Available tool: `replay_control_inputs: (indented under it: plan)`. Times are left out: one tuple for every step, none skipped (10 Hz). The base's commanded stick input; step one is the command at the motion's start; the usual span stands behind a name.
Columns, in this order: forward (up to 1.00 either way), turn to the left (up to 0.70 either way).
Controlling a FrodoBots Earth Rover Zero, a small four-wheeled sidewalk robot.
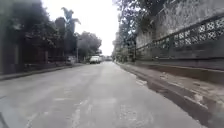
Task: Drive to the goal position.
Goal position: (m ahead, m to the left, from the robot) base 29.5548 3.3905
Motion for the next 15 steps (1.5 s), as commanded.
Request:
replay_control_inputs:
  plan:
    - [0.85,0.00]
    - [0.85,0.00]
    - [0.85,0.00]
    - [0.85,0.00]
    - [0.85,0.00]
    - [0.85,0.00]
    - [0.85,0.00]
    - [0.85,0.00]
    - [0.85,0.00]
    - [0.85,0.00]
    - [0.85,0.00]
    - [0.85,0.00]
    - [0.85,0.00]
    - [0.85,0.00]
    - [0.85,0.00]
